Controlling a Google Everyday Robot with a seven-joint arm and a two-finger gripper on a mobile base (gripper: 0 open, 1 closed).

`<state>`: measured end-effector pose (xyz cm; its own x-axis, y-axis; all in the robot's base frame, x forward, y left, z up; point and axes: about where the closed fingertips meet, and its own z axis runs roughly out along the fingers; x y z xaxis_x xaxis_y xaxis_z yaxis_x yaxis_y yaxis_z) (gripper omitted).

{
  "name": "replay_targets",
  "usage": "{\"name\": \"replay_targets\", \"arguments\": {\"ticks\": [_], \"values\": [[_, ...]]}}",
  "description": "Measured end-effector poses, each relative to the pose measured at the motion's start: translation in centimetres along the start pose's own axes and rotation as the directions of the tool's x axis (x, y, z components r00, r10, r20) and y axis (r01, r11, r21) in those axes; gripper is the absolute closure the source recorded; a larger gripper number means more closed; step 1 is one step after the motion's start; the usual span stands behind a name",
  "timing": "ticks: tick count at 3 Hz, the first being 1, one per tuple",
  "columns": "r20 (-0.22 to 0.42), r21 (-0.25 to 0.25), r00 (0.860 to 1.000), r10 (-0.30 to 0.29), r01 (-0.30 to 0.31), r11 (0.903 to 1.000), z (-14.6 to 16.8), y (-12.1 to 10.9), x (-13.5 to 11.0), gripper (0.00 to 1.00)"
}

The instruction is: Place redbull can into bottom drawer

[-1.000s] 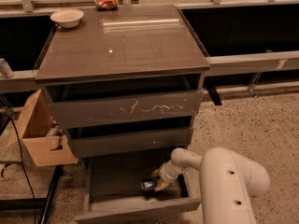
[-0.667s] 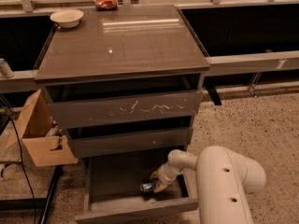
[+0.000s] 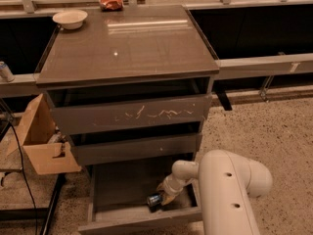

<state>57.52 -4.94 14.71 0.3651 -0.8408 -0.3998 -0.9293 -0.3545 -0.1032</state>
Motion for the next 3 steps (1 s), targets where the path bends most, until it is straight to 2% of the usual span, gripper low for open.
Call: {"name": "replay_targets", "arguments": {"ticks": [1,3], "values": [[0.035,-0.001,0.999,0.014,-0.014,0.9999,1.3,0.3,1.2,1.0],[0.038,0.014,0.999,0.0,-0.001,0.9999,1.9,-0.8,1.1,1.0]]}}
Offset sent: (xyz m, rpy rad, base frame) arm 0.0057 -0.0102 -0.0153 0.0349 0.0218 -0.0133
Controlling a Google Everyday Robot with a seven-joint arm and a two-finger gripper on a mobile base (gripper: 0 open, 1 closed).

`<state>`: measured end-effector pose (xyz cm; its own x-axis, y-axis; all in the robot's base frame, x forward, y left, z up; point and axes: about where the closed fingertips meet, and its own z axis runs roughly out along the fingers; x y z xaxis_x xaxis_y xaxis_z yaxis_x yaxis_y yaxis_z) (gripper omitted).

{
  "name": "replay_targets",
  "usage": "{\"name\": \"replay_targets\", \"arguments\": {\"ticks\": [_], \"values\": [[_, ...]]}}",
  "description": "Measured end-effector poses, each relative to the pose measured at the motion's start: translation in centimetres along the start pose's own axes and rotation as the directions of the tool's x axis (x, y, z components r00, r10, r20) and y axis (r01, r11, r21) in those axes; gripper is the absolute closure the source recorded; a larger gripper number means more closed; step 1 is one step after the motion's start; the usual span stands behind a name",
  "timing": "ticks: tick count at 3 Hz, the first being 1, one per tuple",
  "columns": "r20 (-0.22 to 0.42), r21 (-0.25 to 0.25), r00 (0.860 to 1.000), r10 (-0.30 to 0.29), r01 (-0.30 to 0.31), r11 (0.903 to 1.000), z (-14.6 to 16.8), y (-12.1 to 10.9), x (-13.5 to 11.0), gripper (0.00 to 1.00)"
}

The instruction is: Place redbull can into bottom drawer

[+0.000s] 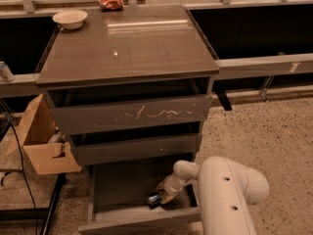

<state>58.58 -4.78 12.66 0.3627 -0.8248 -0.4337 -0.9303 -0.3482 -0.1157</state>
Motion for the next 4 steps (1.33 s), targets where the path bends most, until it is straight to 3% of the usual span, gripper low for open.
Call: {"name": "replay_targets", "arguments": {"ticks": [1,2,4], "values": [[-0.008,0.015,1.0,-0.011,0.011,0.9998,0.59,-2.4,0.3,1.0],[-0.01,0.011,1.0,-0.01,0.01,0.9999,0.81,-2.96,0.58,1.0],[-0.01,0.012,1.0,-0.01,0.01,0.9999,0.81,-2.98,0.59,0.57]]}}
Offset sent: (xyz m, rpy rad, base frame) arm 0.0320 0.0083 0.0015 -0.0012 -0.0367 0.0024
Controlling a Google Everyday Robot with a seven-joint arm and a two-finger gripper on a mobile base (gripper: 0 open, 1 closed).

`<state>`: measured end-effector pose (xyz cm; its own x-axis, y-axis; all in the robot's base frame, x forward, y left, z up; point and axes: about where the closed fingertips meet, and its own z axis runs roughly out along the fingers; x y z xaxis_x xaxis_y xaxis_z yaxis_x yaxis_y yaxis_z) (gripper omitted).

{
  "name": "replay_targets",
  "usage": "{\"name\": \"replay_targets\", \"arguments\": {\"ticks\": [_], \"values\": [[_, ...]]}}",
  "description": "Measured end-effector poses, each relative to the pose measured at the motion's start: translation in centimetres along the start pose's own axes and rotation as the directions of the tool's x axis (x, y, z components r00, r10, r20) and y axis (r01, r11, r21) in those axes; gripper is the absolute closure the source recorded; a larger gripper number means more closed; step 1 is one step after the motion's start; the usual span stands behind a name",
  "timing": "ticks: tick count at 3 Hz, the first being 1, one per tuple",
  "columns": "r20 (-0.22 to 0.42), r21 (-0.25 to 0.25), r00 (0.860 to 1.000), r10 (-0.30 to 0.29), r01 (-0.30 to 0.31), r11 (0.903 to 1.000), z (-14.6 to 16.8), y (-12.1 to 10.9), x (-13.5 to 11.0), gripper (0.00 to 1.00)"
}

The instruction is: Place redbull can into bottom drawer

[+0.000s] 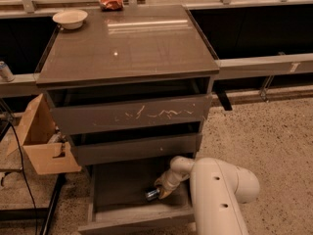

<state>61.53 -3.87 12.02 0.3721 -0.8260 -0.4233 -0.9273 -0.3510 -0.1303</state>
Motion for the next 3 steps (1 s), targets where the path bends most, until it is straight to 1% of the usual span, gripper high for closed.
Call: {"name": "replay_targets", "arguments": {"ticks": [1,2,3], "values": [[0.0,0.0,1.0,0.0,0.0,1.0,0.0,0.0,0.0,0.36],[0.0,0.0,1.0,0.0,0.0,1.0,0.01,0.0,0.0,0.11],[0.001,-0.001,1.0,0.0,0.0,1.0,0.06,0.05,-0.03,0.0]]}}
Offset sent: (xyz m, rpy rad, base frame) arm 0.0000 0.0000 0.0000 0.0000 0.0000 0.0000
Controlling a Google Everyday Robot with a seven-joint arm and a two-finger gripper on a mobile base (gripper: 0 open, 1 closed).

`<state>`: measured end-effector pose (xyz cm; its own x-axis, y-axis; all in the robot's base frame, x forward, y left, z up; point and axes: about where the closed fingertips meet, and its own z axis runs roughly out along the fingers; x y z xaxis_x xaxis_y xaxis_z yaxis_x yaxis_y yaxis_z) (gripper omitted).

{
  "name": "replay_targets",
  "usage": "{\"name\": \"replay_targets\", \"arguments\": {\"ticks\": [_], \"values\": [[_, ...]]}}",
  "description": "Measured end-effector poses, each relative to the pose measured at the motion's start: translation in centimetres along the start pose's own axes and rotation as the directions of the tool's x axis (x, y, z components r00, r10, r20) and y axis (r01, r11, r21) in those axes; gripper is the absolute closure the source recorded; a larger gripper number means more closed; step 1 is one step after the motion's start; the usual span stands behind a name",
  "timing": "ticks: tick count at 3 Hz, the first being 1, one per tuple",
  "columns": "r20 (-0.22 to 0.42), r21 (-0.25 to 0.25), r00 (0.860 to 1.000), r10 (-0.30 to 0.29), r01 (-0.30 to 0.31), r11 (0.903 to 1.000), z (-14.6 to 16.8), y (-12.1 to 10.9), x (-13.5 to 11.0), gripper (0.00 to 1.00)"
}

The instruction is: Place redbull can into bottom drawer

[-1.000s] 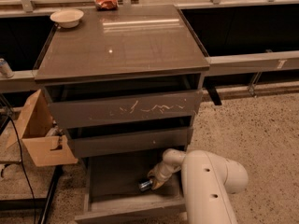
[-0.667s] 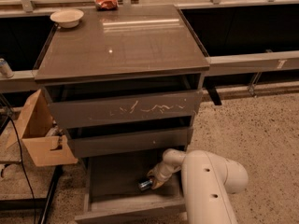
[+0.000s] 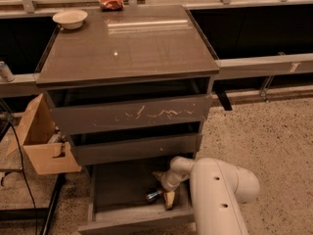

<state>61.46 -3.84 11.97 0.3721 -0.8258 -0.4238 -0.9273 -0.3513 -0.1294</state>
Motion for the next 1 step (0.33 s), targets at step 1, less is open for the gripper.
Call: {"name": "replay_targets", "arguments": {"ticks": [1], "values": [[0.0,0.0,1.0,0.0,0.0,1.0,0.0,0.0,0.0,0.0]]}}
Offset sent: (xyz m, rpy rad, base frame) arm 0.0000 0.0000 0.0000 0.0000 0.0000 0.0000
